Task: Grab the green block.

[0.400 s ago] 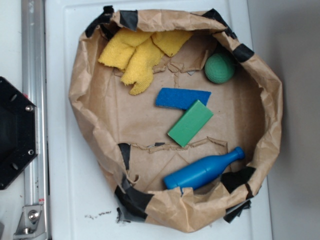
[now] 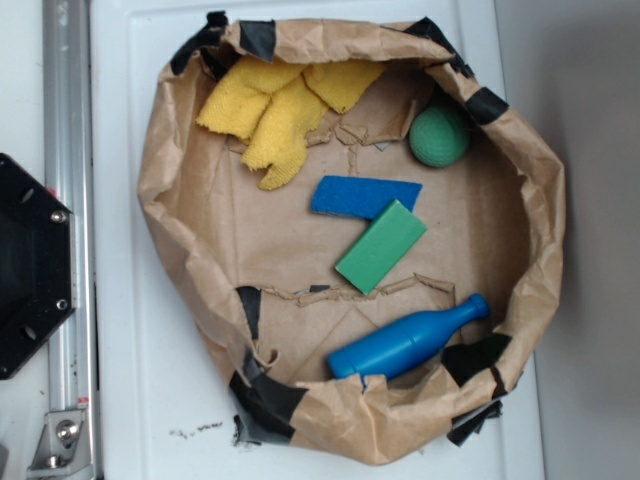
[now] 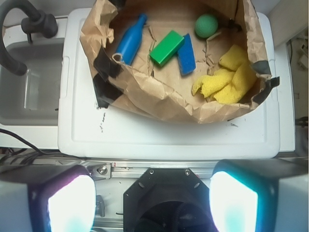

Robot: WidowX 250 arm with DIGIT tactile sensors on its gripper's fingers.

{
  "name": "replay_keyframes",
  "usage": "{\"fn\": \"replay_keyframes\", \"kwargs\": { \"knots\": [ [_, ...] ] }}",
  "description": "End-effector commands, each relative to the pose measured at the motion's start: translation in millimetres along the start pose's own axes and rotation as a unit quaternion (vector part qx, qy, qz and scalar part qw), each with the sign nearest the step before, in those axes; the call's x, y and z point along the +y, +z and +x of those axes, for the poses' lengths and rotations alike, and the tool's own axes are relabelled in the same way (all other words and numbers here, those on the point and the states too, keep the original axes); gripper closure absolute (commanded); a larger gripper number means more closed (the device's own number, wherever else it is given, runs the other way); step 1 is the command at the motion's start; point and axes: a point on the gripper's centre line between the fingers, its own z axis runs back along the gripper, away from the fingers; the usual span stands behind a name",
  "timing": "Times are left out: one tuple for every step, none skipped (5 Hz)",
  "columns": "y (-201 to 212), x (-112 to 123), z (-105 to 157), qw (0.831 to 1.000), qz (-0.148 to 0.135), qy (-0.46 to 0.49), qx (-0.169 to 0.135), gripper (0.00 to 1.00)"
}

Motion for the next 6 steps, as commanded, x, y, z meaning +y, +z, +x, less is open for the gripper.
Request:
{"fn": "replay_keyframes", "kwargs": {
  "knots": [
    [-53, 32, 40, 0.988, 0.017, 0.087, -0.128, 0.0],
    [-78, 37, 62, 0.978, 0.016, 0.141, -0.153, 0.0],
    [-104, 37, 92, 0.967, 0.007, 0.217, -0.133, 0.0],
    [-123, 37, 123, 0.969, 0.004, 0.224, -0.105, 0.0],
    [-155, 45, 148, 0.961, 0.023, 0.264, -0.085, 0.0],
    [-188, 55, 156, 0.959, 0.028, 0.274, -0.062, 0.0]
  ]
}}
